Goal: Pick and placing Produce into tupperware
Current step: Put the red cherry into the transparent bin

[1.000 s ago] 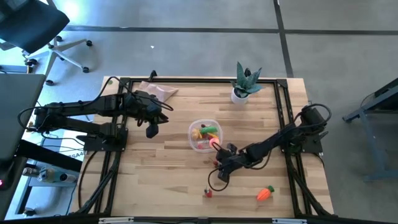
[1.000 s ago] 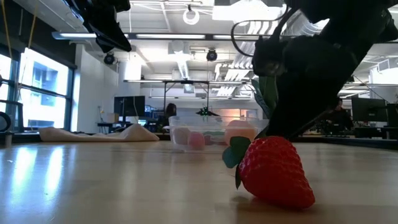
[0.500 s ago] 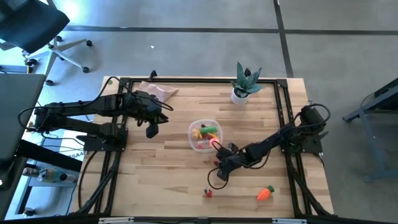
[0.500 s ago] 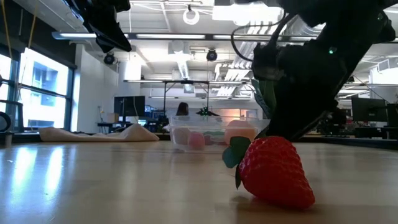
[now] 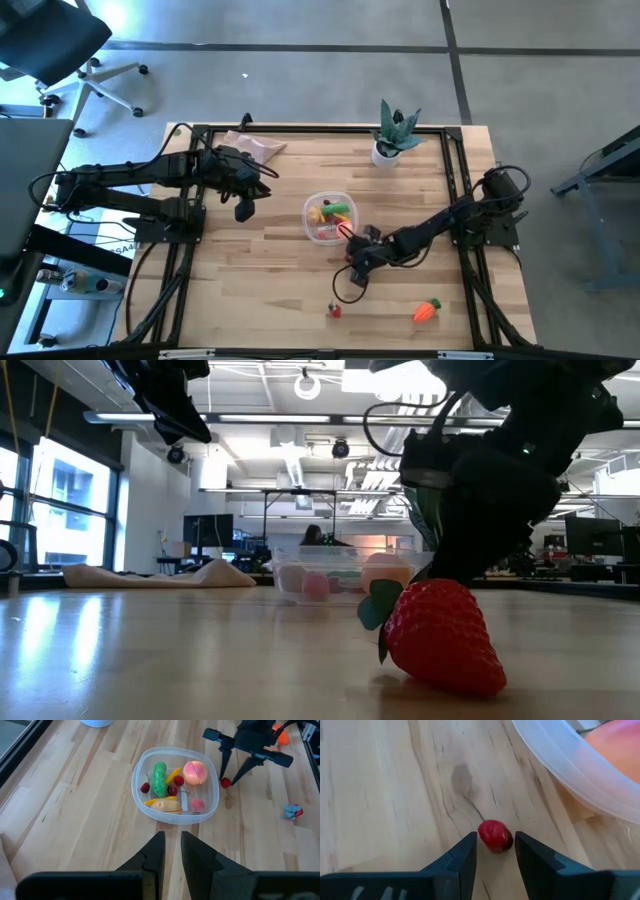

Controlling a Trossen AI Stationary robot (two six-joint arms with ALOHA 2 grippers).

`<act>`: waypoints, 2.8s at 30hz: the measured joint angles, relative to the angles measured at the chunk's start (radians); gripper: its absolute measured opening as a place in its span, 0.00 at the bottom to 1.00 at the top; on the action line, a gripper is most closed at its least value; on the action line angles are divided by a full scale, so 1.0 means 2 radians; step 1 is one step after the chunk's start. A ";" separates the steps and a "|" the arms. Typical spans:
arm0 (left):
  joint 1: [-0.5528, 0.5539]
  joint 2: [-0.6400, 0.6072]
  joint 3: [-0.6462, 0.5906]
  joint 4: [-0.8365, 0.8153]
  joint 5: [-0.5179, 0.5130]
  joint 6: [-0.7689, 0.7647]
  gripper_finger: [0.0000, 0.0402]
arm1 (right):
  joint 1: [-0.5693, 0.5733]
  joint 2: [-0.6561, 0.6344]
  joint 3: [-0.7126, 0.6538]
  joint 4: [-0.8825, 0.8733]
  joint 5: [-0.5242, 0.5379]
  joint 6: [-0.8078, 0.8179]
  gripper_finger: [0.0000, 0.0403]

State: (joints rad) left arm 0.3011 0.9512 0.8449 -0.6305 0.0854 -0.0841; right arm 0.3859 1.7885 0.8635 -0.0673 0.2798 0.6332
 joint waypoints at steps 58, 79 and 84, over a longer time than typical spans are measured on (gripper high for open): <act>0.000 0.000 0.000 0.000 0.000 0.000 0.13 | -0.029 -0.053 0.069 -0.052 -0.030 -0.175 0.21; 0.000 0.000 0.000 0.000 0.000 0.000 0.13 | -0.197 -0.066 0.135 -0.140 -0.128 -0.290 0.21; 0.000 0.000 0.000 0.000 0.000 0.000 0.13 | -0.204 -0.066 0.086 -0.097 -0.151 -0.278 0.21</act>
State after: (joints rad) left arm 0.3010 0.9508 0.8449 -0.6304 0.0855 -0.0838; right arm -0.0225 1.6570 1.0356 -0.2617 -0.0231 0.0763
